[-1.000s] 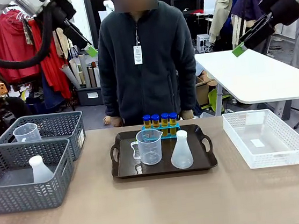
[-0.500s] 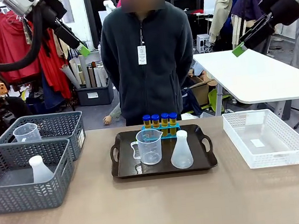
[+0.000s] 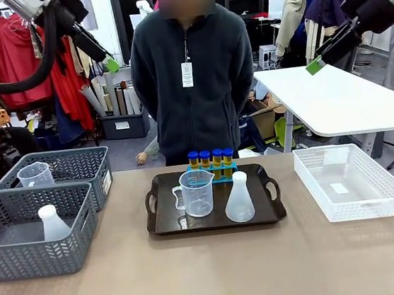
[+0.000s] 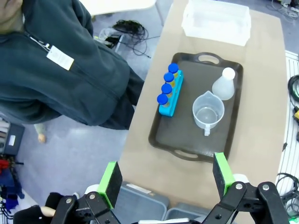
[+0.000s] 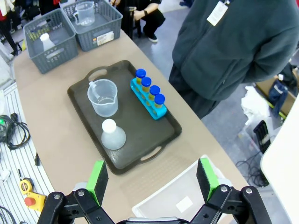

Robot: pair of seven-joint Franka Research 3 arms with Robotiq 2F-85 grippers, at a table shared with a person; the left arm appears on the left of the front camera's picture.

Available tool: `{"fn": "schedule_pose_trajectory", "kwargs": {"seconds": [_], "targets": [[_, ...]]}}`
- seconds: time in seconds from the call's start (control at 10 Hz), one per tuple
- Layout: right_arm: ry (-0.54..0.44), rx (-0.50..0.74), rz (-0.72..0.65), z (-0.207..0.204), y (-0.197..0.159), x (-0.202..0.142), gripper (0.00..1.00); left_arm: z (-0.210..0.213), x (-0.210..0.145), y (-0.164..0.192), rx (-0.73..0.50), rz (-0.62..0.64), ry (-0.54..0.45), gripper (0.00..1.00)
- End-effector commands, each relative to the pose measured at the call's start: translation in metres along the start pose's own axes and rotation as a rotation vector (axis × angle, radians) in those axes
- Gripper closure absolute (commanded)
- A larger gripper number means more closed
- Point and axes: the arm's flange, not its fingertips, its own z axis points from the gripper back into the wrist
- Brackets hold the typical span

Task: Prepare the laboratory tools.
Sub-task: Pick up one Large Measuring Cup and place it on the Handle tray.

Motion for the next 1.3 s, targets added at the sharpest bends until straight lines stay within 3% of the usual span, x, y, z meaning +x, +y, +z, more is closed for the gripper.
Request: {"fn": "schedule_pose_trajectory", "kwargs": {"seconds": [0.0,0.8,1.2], "targets": [[-0.008,0.003,0.002,0.001,0.0,0.0,0.0,0.001,0.0,-0.001,-0.002,-0.001,0.001,0.0],[-0.008,0.003,0.002,0.001,0.0,0.0,0.0,-0.001,0.001,0.0,-0.001,-0.002,0.0,0.0],[-0.008,0.003,0.002,0.001,0.0,0.0,0.0,0.002,-0.021,-0.015,0.001,0.018,0.038,0.0]]}}
